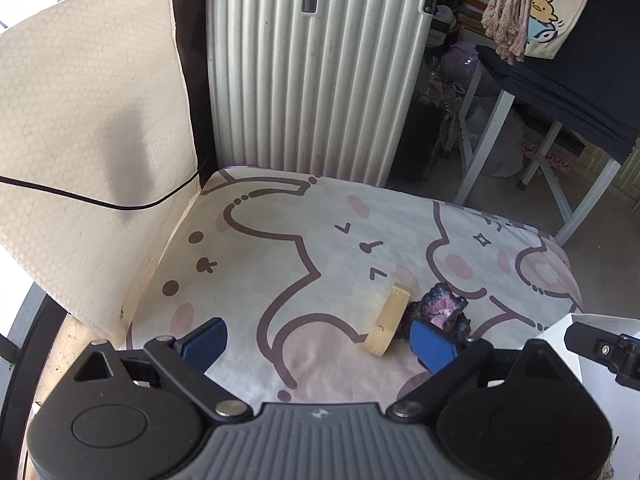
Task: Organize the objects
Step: 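Move both open tools over the wooden block and crocheted flower on the bed, then grasp the wooden block with the left tool while the right grasps the crocheted flower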
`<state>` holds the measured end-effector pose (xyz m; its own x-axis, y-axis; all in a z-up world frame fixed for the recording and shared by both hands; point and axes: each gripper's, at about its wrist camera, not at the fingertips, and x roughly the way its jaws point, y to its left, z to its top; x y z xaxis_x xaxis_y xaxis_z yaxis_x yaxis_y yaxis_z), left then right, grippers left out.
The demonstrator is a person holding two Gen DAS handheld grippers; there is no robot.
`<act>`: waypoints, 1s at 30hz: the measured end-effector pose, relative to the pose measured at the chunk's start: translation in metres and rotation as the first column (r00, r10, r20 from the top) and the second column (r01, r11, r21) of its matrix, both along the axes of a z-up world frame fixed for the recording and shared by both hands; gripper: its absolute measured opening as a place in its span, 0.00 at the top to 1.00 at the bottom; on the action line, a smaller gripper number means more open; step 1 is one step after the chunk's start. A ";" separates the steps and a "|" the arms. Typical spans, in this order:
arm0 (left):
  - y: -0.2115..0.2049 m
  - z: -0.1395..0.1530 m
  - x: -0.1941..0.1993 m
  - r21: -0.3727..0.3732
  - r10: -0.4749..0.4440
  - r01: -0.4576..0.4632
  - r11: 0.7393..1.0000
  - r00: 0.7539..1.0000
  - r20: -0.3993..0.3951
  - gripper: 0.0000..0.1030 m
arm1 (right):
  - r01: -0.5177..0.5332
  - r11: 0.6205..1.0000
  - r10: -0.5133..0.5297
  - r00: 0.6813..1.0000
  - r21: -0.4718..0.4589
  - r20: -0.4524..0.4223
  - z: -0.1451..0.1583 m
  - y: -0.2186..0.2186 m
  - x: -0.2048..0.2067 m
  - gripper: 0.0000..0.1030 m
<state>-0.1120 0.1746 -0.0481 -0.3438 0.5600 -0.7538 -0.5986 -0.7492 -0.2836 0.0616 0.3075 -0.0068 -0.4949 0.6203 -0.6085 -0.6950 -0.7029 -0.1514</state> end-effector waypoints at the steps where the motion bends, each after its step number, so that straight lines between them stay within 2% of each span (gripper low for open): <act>1: 0.003 -0.003 -0.003 0.000 -0.002 0.002 1.000 1.000 -0.005 0.07 | 0.006 1.000 -0.006 1.000 0.001 0.002 -0.003 0.004 -0.005 0.00; 7: 0.029 -0.019 -0.010 -0.032 -0.061 0.058 0.998 0.994 -0.094 0.11 | 0.050 0.998 -0.050 0.999 -0.028 0.018 -0.018 0.028 -0.030 0.00; 9: 0.040 -0.025 -0.011 -0.044 -0.108 0.104 0.994 0.988 -0.112 0.17 | 0.041 0.998 -0.040 0.999 -0.044 0.017 -0.023 0.034 -0.038 0.03; 10: 0.044 -0.028 -0.012 -0.048 -0.131 0.126 0.991 0.984 -0.121 0.19 | 0.038 0.998 -0.037 0.999 -0.048 0.020 -0.026 0.037 -0.042 0.08; 14: 0.063 -0.041 -0.009 -0.063 -0.242 0.235 0.970 0.958 -0.152 0.30 | 0.054 0.997 -0.053 0.998 -0.061 0.030 -0.039 0.050 -0.056 0.13; 18: 0.079 -0.058 -0.007 -0.065 -0.293 0.287 0.956 0.948 -0.124 0.41 | 0.063 0.994 -0.061 0.998 -0.094 0.027 -0.054 0.062 -0.067 0.14; 20: 0.087 -0.066 -0.005 -0.068 -0.315 0.309 0.949 0.943 -0.112 0.42 | 0.066 0.989 -0.064 0.998 -0.131 0.019 -0.062 0.068 -0.072 0.16; 21: 0.090 -0.069 -0.004 -0.072 -0.327 0.321 0.944 0.938 -0.112 0.43 | 0.069 0.991 -0.066 0.998 -0.112 0.024 -0.065 0.068 -0.076 0.16; 22: 0.093 -0.072 -0.003 -0.076 -0.339 0.332 0.940 0.934 -0.113 0.44 | 0.059 0.994 -0.056 0.998 -0.088 0.035 -0.068 0.066 -0.080 0.17; 26: 0.105 -0.085 0.001 -0.089 -0.379 0.371 0.924 0.919 -0.106 0.49 | 0.029 0.992 -0.021 0.997 -0.125 0.068 -0.086 0.070 -0.092 0.27; 30: 0.113 -0.098 0.004 -0.110 -0.409 0.399 0.911 0.906 -0.104 0.50 | 0.016 0.993 -0.002 0.992 -0.113 0.127 -0.104 0.076 -0.100 0.32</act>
